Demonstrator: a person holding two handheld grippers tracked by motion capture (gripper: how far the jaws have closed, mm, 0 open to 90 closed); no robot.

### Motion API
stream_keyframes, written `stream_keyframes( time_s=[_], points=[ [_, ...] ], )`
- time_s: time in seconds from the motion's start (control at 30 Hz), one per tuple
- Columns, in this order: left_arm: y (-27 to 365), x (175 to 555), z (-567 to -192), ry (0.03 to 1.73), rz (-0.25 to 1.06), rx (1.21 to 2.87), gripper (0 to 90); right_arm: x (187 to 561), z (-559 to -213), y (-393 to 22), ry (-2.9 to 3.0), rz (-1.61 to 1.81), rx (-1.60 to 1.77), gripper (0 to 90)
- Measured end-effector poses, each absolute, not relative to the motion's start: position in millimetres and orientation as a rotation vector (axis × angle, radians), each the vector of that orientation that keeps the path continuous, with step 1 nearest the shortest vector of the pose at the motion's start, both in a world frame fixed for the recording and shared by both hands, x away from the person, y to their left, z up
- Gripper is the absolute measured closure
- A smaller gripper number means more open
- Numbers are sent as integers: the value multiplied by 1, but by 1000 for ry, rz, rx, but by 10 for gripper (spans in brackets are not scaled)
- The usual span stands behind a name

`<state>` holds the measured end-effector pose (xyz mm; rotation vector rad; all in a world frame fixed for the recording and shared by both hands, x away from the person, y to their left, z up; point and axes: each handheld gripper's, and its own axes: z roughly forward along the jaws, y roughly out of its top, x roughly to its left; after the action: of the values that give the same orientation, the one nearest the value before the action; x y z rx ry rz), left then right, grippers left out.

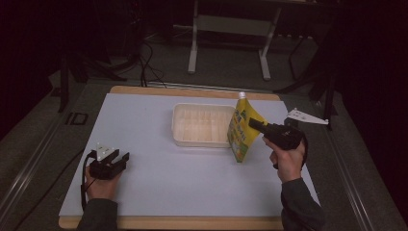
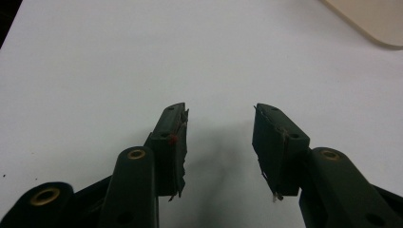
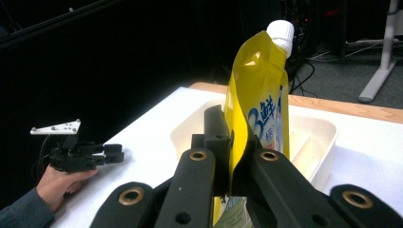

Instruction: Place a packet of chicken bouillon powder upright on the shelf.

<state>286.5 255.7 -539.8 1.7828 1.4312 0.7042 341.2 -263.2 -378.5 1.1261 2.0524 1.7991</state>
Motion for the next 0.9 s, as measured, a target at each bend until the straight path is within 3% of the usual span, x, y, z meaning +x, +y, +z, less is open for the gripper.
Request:
stream_keyframes(
  time_s=[0.9],
  points=[
    [256,286,-540,1431,705,1782,546,357,-382,-256,2001,1798,1125,900]
  ],
)
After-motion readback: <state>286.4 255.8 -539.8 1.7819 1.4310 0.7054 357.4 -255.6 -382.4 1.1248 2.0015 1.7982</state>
